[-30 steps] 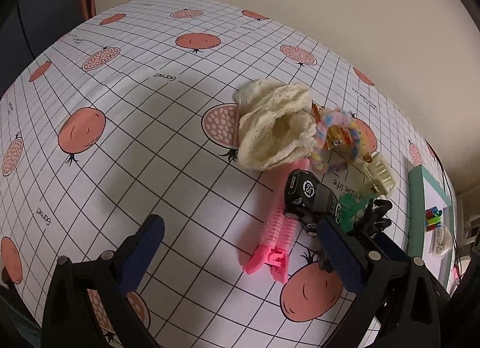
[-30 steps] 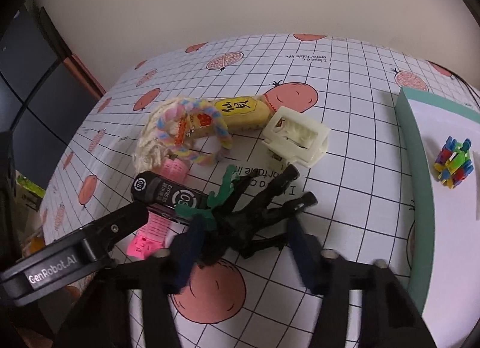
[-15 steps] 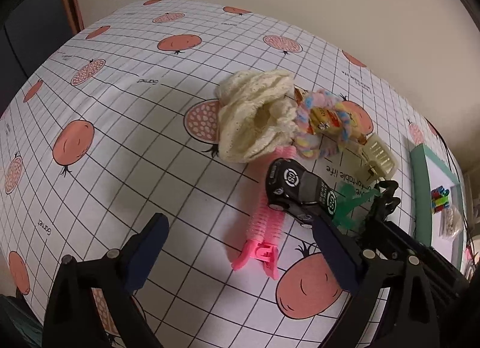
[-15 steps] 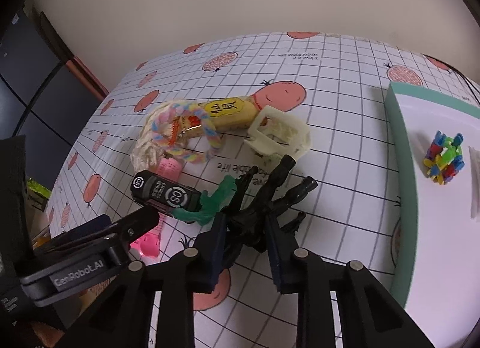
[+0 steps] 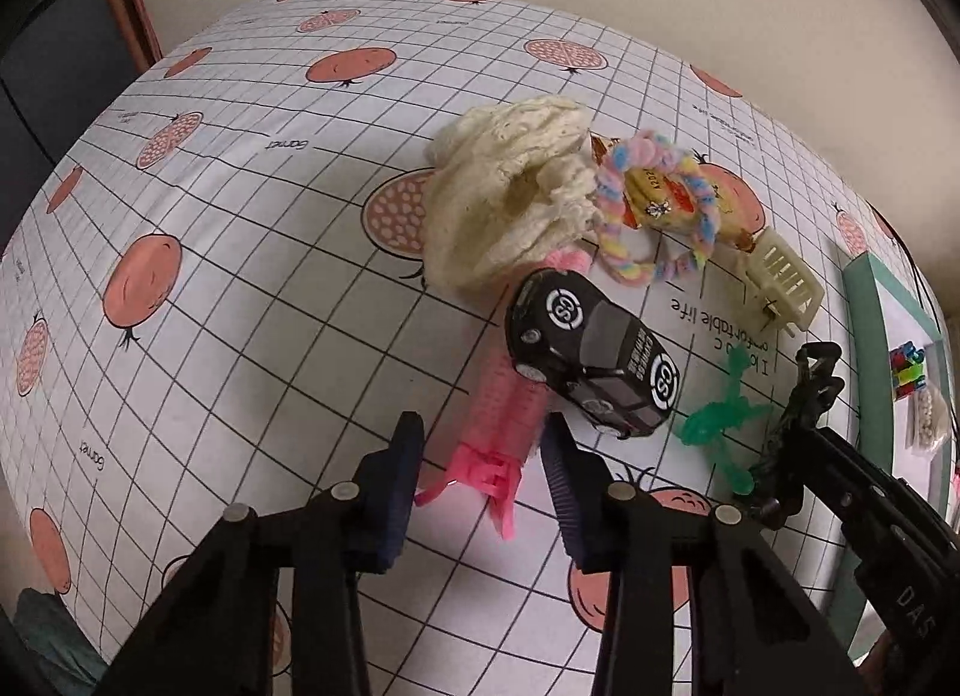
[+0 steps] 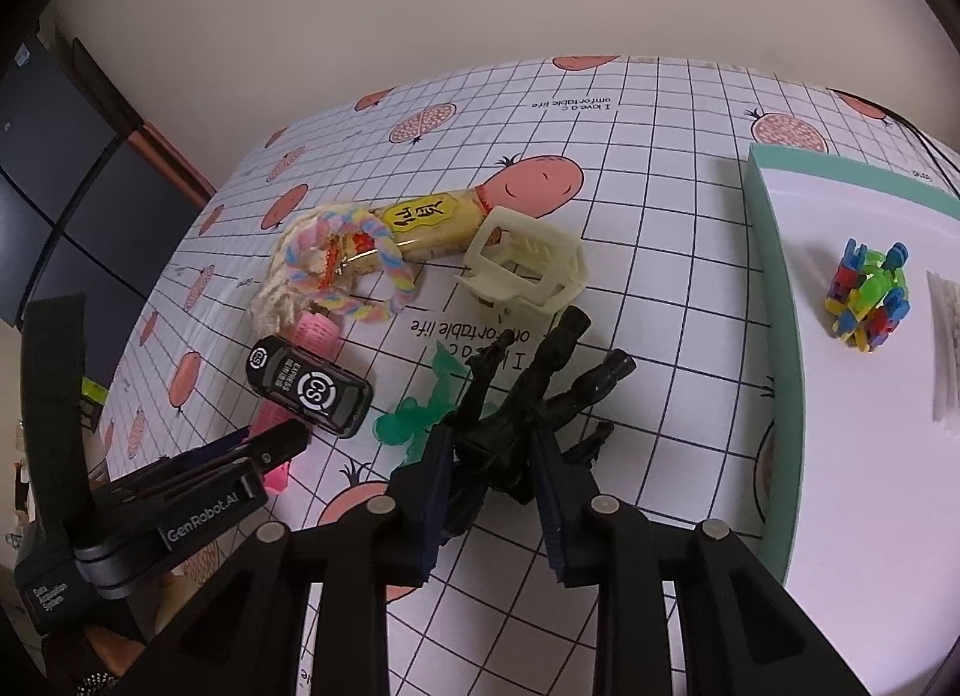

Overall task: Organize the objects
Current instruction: 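Close the left tool on the pink hair roller and lift it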

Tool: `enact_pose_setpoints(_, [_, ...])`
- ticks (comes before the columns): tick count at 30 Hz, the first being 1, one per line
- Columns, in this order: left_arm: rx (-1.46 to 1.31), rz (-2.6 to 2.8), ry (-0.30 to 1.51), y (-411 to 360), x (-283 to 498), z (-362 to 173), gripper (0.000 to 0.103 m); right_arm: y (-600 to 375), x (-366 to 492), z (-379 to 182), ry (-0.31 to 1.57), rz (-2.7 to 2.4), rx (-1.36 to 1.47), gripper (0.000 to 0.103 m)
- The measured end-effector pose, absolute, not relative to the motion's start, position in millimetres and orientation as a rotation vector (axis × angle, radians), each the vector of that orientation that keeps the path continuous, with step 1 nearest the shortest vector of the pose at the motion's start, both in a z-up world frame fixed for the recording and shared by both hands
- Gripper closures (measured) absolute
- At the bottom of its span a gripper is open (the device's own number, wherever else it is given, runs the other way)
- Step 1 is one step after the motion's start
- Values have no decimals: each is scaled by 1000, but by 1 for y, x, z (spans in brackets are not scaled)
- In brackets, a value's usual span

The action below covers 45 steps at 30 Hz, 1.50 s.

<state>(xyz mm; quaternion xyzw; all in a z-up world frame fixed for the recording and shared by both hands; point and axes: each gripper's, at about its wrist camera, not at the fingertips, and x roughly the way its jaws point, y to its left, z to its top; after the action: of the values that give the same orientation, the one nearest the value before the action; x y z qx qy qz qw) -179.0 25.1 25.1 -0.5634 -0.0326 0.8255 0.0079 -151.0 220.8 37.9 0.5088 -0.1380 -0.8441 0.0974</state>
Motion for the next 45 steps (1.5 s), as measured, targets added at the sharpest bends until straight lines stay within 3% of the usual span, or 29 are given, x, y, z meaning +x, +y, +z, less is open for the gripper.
enact_pose_setpoints(6, [-1786, 2673, -39, 16, -180, 29, 64, 216, -153, 39, -409, -2495, 1484, 57])
enact_pose_setpoints(20, [-1784, 2856, 154, 3, -176, 39, 69, 202, -156, 39, -215, -2608, 1528, 56])
enact_pose_setpoints(25, [-1689, 2868, 97, 0, -174, 52, 71, 203, -154, 40, -207, -2593, 1533, 61])
enact_pose_setpoints(26, [-1680, 2864, 71, -1, -175, 54, 71, 203, -154, 40, -212, -2587, 1528, 68])
enact_pose_setpoints(29, [-1643, 2849, -27, -4, -174, 62, 71, 204, -153, 41, -216, -2574, 1520, 69])
enact_pose_setpoints(37, [-1529, 2866, -97, 2, -173, 84, 71, 207, -150, 50, -250, -2569, 1455, 76])
enact_pose_setpoints(45, [-1421, 2895, -172, 1, -170, 106, 71, 211, -147, 58, -292, -2565, 1390, 77])
